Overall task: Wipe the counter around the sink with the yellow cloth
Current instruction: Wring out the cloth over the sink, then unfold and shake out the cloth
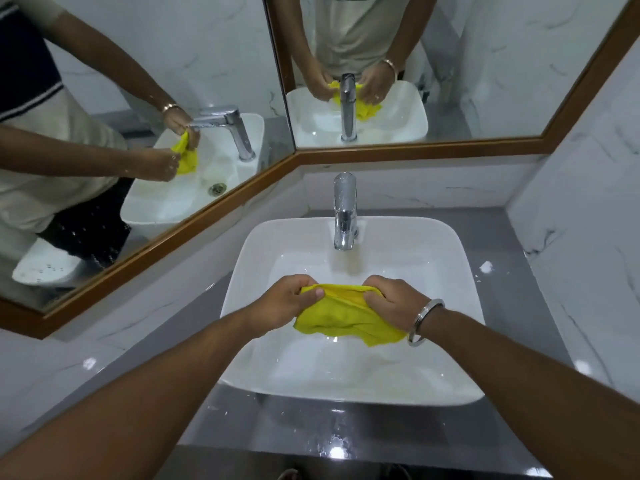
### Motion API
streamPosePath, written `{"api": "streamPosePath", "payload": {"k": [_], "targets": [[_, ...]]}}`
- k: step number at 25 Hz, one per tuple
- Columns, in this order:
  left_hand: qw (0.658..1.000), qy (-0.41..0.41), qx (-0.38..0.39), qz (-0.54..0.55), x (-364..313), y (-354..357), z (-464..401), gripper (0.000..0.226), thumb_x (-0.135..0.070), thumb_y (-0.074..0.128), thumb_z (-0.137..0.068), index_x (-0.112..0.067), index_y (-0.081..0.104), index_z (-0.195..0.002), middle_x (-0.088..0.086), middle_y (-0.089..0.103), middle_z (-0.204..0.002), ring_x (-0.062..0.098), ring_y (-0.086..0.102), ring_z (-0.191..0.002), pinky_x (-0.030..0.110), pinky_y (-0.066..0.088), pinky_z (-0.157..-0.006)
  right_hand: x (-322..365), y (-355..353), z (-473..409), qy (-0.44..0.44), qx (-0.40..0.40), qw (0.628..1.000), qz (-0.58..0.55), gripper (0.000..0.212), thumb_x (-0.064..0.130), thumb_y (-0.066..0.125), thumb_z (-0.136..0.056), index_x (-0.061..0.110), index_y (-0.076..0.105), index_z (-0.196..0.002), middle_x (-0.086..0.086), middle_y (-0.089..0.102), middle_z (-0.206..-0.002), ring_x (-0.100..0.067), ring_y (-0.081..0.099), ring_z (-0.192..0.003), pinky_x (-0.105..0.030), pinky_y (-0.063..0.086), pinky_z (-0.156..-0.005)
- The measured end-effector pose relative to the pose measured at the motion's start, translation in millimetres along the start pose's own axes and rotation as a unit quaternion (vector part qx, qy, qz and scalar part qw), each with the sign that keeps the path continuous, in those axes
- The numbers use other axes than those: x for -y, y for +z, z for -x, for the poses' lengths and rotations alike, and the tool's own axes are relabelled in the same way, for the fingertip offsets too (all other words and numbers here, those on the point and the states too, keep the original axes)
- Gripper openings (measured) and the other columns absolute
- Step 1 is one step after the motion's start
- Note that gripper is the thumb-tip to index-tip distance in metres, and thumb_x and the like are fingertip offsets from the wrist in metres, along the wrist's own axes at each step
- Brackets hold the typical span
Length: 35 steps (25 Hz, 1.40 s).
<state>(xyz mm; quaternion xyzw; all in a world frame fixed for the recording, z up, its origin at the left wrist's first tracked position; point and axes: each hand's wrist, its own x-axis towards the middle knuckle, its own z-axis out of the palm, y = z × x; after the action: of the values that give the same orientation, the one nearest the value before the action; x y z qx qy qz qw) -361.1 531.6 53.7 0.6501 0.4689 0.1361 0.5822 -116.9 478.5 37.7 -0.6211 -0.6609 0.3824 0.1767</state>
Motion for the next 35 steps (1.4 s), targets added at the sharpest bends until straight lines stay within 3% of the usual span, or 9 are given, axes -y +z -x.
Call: {"api": "streamPosePath", "payload": {"k": [2,4,8,12,16,19,26,31,35], "targets": [[1.0,0.014,0.016,0.003,0,-10,-4,0.039,-0.038,0.059,-0.09,0.001,0.06,-0.094,0.01,0.054,-0.079,0.02,0.048,-0.074,0.033,0.038,-0.066,11,10,3,0.018,0.003,0.999,0.032,0.048,0.058,0.057,-0.074,0.022,0.055,-0.105,-0.002,0.066,-0.089,-0.022,0.06,-0.081,-0.033,0.047,-0.07],[0.999,0.023,0.043,-0.01,3,-24,-8,0.039,-0.034,0.061,-0.092,0.004,0.06,-0.094,0.01,0.054,-0.079,0.02,0.049,-0.073,0.033,0.038,-0.065,17,20,3,0.036,0.016,0.994,0.101,0.048,0.047,0.071,-0.072,0.018,0.055,-0.107,-0.006,0.067,-0.096,-0.027,0.061,-0.087,-0.032,0.044,-0.071],[0.989,0.078,0.111,-0.062,11,-63,-11,0.02,-0.015,0.064,-0.093,0.005,0.065,-0.095,0.009,0.058,-0.077,0.016,0.052,-0.072,0.029,0.04,-0.065,41,28,14,0.063,0.003,0.982,0.18,0.024,0.022,0.066,-0.081,0.01,0.064,-0.101,-0.012,0.068,-0.101,-0.03,0.06,-0.096,-0.031,0.039,-0.077],[0.968,0.198,0.081,-0.13,4,-89,-7,0.007,-0.022,0.076,-0.084,-0.02,0.07,-0.087,-0.014,0.052,-0.048,0.001,0.044,-0.047,0.012,0.034,-0.048,72,16,51,0.08,-0.182,0.979,0.051,0.01,0.019,0.066,-0.082,0.015,0.068,-0.091,-0.002,0.068,-0.082,-0.019,0.059,-0.077,-0.021,0.041,-0.067],[0.944,0.243,0.091,-0.203,-17,-85,-12,0.01,-0.024,0.078,-0.08,-0.026,0.071,-0.075,-0.016,0.06,-0.051,-0.001,0.05,-0.049,0.011,0.035,-0.05,85,15,77,0.117,-0.228,0.961,0.104,0.007,0.018,0.064,-0.085,0.017,0.068,-0.091,-0.005,0.071,-0.085,-0.024,0.062,-0.08,-0.031,0.043,-0.07],[0.937,0.238,0.117,-0.226,-35,-57,-13,0.011,-0.025,0.076,-0.084,-0.02,0.07,-0.076,-0.001,0.058,-0.057,0.006,0.045,-0.052,0.026,0.037,-0.053,83,16,103,0.168,-0.295,0.935,0.105,0.009,0.017,0.062,-0.086,0.013,0.067,-0.091,-0.01,0.071,-0.09,-0.029,0.061,-0.085,-0.032,0.042,-0.07],[0.894,0.326,0.197,-0.235,-102,40,36,0.026,-0.041,0.062,-0.078,-0.016,0.064,-0.072,0.003,0.05,-0.061,0.012,0.042,-0.055,0.03,0.034,-0.054,62,41,226,0.232,-0.384,0.893,0.033,0.007,0.013,0.066,-0.081,0.007,0.064,-0.08,-0.01,0.064,-0.074,-0.021,0.052,-0.068,-0.027,0.028,-0.057],[0.834,0.381,0.28,-0.285,-171,140,121,0.024,-0.036,0.069,-0.086,-0.018,0.061,-0.072,-0.006,0.056,-0.063,0.009,0.053,-0.056,0.03,0.045,-0.054,64,74,335,0.23,-0.424,0.875,-0.049,0.025,0.014,0.063,-0.072,0.031,0.05,-0.058,0.011,0.047,-0.053,0.0,0.048,-0.051,-0.013,0.032,-0.051],[0.766,0.392,0.367,-0.354,-216,250,204,0.019,-0.033,0.068,-0.089,-0.017,0.065,-0.079,-0.001,0.059,-0.067,0.018,0.064,-0.059,0.027,0.052,-0.043,63,121,424,0.181,-0.482,0.818,-0.259,0.015,0.006,0.06,-0.082,0.018,0.065,-0.089,-0.003,0.068,-0.078,-0.004,0.057,-0.071,-0.033,0.047,-0.069]]}}
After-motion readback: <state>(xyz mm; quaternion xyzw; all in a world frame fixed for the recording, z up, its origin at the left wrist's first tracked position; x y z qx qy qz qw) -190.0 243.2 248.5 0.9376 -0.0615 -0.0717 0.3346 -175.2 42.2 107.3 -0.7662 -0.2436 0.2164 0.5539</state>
